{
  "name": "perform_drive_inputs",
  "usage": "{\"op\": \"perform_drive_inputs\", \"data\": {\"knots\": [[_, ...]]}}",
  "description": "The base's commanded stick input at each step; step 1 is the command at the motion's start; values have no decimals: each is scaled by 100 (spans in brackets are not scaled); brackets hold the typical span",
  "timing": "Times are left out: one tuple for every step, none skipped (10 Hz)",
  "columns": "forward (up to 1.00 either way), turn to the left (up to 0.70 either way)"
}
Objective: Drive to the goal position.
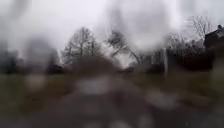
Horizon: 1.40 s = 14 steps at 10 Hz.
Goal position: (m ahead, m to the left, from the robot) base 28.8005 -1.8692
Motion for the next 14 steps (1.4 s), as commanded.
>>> {"op": "perform_drive_inputs", "data": {"knots": [[85,0],[85,0],[85,0],[85,0],[85,0],[85,0],[85,0],[85,0],[85,0],[85,0],[85,0],[85,0],[85,0],[85,0]]}}
